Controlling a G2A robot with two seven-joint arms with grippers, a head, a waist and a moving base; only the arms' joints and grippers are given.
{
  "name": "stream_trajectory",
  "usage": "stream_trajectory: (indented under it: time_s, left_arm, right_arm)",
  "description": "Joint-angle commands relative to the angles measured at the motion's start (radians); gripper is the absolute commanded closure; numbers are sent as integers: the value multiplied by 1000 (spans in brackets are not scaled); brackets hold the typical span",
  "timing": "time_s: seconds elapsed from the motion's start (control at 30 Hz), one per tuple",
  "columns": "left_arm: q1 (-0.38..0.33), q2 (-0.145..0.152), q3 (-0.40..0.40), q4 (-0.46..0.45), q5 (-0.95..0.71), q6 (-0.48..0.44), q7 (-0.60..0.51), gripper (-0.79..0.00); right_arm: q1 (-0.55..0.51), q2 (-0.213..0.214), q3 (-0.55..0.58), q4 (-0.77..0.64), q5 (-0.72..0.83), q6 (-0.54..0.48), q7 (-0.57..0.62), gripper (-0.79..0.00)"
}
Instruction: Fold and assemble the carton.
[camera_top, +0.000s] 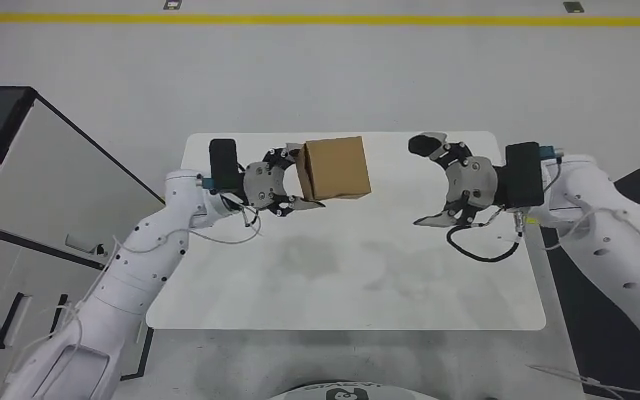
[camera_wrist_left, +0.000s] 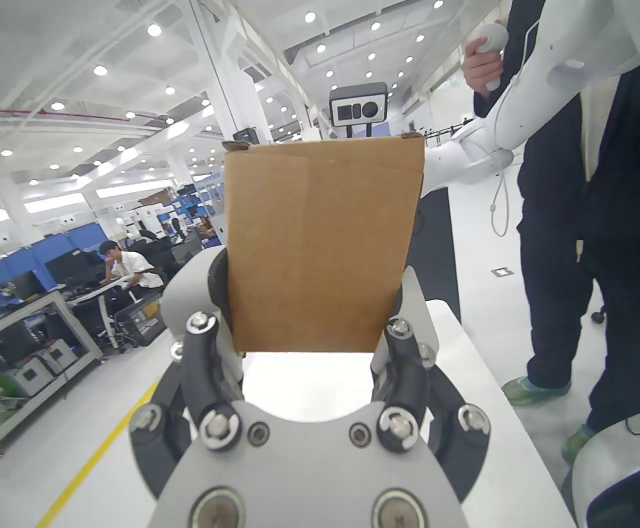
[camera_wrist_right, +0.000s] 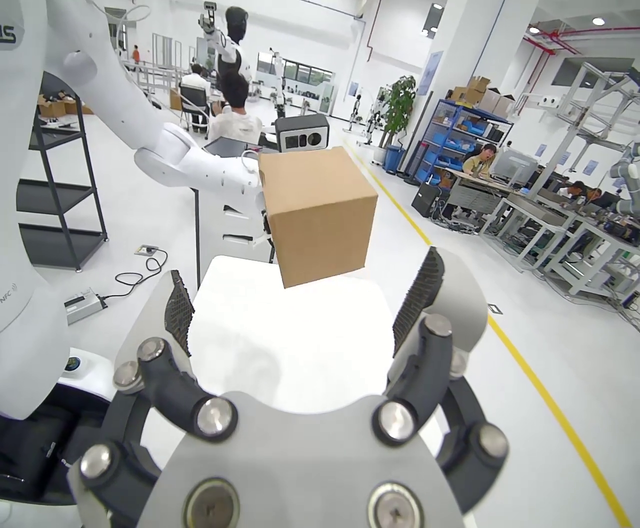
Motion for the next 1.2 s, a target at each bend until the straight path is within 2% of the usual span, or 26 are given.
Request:
stream_trajectory:
  time_s: [0.0, 0.07, 0.33, 0.53, 0.9, 1.0, 1.17]
  left_arm:
    - [1, 0, -1, 10, -3, -21, -13, 0]
    - [0, 0, 7, 17, -11, -53, -25, 0]
    - [4, -2, 8, 6, -14, -40, -43, 0]
    - [11, -4, 33, -26, -65, -63, -72, 0]
    - [-16, 12, 93, -1, -104, -63, -70, 0]
    - [-23, 16, 102, 1, -107, -63, -72, 0]
    - [-30, 23, 111, 3, -109, -63, -69, 0]
  right_arm:
    - [8, -6, -14, 0, -29, 1, -16, -785]
    - [23, -13, -37, -7, -62, 1, -41, -785]
    - [15, -14, -40, -5, -61, 13, -30, -785]
    - [22, -38, -73, 21, -28, 1, -4, -785]
    - [91, -87, -163, 65, -30, 1, -1, -785]
    - [109, -96, -186, 77, -29, 1, -3, -760]
    - [131, -106, -212, 101, -19, 1, -7, -767]
